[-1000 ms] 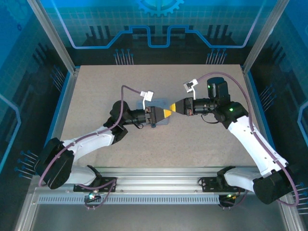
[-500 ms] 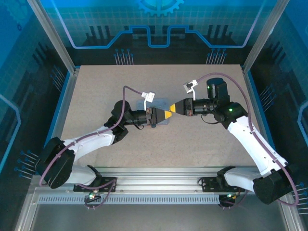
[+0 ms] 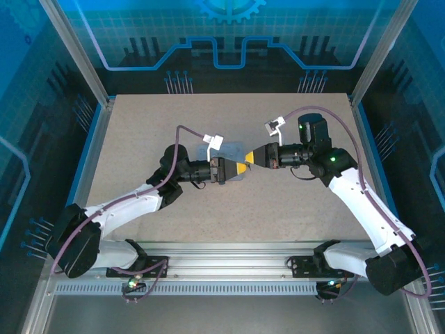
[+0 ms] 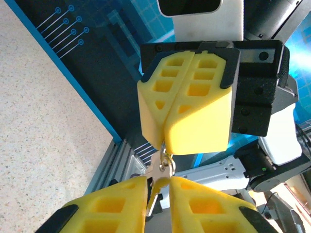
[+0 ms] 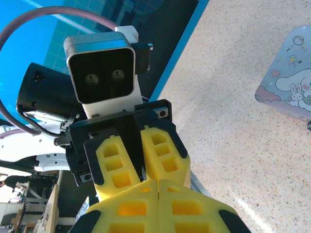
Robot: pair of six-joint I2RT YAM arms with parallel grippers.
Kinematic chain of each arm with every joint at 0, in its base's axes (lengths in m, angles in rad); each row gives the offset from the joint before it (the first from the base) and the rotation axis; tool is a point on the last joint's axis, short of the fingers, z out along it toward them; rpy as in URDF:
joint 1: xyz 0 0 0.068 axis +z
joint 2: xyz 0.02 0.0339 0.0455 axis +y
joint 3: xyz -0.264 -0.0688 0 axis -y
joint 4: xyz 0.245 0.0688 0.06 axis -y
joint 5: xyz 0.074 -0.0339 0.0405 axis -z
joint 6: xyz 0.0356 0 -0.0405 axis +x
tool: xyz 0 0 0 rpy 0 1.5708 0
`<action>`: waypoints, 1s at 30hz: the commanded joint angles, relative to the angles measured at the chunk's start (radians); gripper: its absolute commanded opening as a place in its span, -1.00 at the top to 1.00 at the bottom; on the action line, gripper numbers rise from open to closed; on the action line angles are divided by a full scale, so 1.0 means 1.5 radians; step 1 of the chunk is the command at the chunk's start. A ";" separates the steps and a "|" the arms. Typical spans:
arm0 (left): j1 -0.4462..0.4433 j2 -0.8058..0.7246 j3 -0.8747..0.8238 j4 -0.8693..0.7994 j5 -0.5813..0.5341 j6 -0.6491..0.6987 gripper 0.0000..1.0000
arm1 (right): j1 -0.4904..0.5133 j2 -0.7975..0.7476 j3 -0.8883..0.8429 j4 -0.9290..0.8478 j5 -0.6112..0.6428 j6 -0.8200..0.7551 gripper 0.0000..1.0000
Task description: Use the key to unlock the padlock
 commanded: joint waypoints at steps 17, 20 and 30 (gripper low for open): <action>-0.004 -0.015 0.033 -0.031 -0.024 0.034 0.35 | 0.002 -0.017 -0.003 -0.005 -0.015 -0.004 1.00; -0.004 -0.014 0.037 -0.032 -0.027 0.035 0.12 | 0.002 -0.018 -0.003 -0.004 -0.018 -0.003 1.00; -0.006 0.001 0.054 -0.027 -0.024 0.033 -0.09 | 0.004 -0.019 -0.012 0.009 -0.023 0.006 1.00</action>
